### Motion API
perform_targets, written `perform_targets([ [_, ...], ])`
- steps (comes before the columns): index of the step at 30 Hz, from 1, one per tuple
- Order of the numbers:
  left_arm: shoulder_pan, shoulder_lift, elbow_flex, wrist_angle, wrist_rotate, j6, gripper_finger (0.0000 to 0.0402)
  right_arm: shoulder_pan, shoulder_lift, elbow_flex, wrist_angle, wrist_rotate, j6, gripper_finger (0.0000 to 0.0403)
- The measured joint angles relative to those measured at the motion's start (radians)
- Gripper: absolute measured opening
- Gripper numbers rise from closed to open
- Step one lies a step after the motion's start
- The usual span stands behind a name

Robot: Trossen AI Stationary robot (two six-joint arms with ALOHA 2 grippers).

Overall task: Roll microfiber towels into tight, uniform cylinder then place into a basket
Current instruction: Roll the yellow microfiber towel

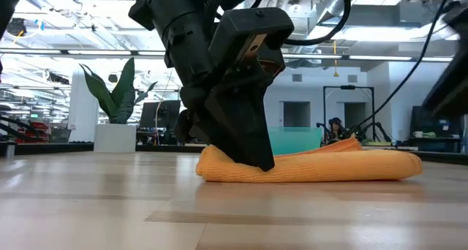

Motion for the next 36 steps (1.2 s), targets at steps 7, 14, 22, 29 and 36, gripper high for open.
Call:
perform_targets([
  [7, 0.001, 0.000, 0.000, -0.001, 0.018, 0.022, 0.0114, 0.049, 0.050, 0.001, 0.076, 0.111, -0.104, 0.0120],
  [14, -0.012, 0.000, 0.000, -0.003, 0.040, 0.124, 0.0114, -0.013, 0.108, 0.002, 0.266, 0.019, -0.363, 0.0149],
  [22, -0.019, 0.000, 0.000, -0.003, 0.042, 0.143, 0.0114, -0.076, 0.161, 0.004, 0.351, -0.029, -0.492, 0.0194],
  [29, -0.021, 0.000, 0.000, -0.005, 0.045, 0.151, 0.0114, -0.089, 0.155, 0.006, 0.334, -0.059, -0.486, 0.0207],
  [36, -0.021, 0.000, 0.000, -0.005, 0.045, 0.151, 0.0114, -0.080, 0.152, 0.050, 0.194, -0.078, -0.463, 0.0207],
])
